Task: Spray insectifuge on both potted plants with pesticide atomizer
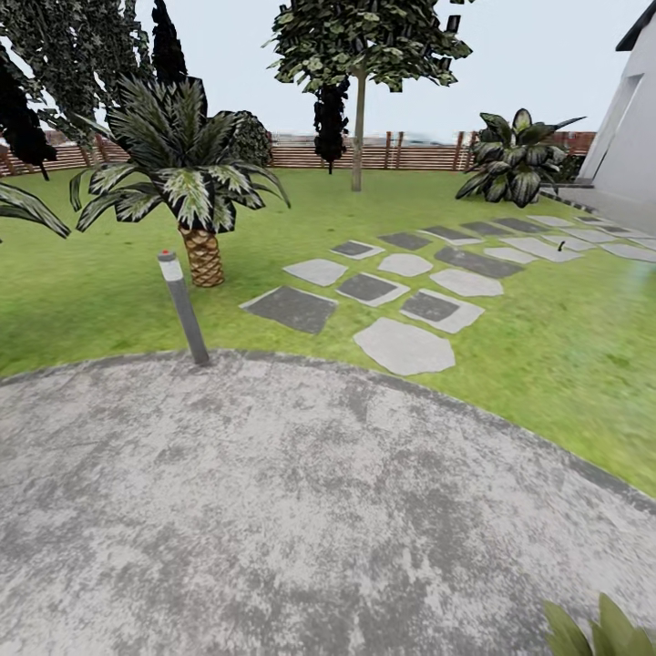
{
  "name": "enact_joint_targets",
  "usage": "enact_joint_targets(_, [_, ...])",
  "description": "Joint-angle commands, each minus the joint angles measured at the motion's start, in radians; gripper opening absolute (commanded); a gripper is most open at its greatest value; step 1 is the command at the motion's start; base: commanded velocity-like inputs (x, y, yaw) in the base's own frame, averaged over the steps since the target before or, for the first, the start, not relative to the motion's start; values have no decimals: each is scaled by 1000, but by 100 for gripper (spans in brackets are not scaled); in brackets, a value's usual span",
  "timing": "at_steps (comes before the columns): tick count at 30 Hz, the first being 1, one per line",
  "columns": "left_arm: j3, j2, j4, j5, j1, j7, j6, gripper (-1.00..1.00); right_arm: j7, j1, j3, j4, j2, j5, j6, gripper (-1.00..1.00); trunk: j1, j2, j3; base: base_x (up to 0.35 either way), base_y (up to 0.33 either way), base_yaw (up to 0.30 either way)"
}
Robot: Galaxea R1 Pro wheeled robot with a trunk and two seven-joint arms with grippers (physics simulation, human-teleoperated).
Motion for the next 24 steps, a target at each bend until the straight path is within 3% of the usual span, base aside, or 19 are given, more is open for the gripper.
enact_joint_targets(1, [1, 0, 1, 1, 0, -1, -3, 100, 0, 0, -1, 0, 0, -1, -3, 100, 0, 0, -1, 255, 171, 0])
enact_joint_targets(24, [1, 0, 1, 1, -1, -1, -3, 100, 0, 0, 4, -1, -1, 5, -10, 100, 0, 0, 3, 249, 154, -40])
